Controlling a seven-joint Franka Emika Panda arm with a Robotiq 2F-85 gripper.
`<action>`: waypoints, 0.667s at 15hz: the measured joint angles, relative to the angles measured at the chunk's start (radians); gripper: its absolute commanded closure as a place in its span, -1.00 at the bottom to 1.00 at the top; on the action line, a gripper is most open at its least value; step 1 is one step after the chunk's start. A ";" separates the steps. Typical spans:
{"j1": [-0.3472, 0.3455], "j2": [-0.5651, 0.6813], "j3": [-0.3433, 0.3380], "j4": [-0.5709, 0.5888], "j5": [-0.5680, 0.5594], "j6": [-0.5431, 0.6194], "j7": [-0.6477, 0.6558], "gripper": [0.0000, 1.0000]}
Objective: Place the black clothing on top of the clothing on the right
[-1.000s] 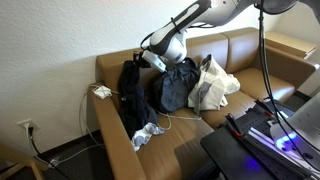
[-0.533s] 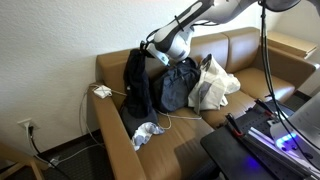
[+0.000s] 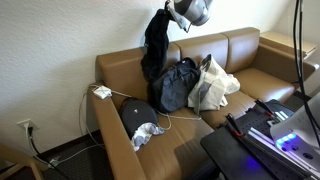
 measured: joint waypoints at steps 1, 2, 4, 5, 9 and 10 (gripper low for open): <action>-0.004 -0.003 0.002 0.000 -0.002 -0.002 0.000 0.98; -0.002 0.004 0.006 -0.001 -0.002 -0.001 0.000 0.98; 0.019 0.015 -0.017 0.000 -0.001 0.002 0.000 0.98; 0.047 0.012 -0.075 0.000 0.019 0.003 -0.002 0.98; 0.074 -0.012 -0.322 -0.017 0.076 0.004 -0.003 0.98; 0.077 -0.029 -0.384 -0.034 0.101 0.004 -0.004 0.98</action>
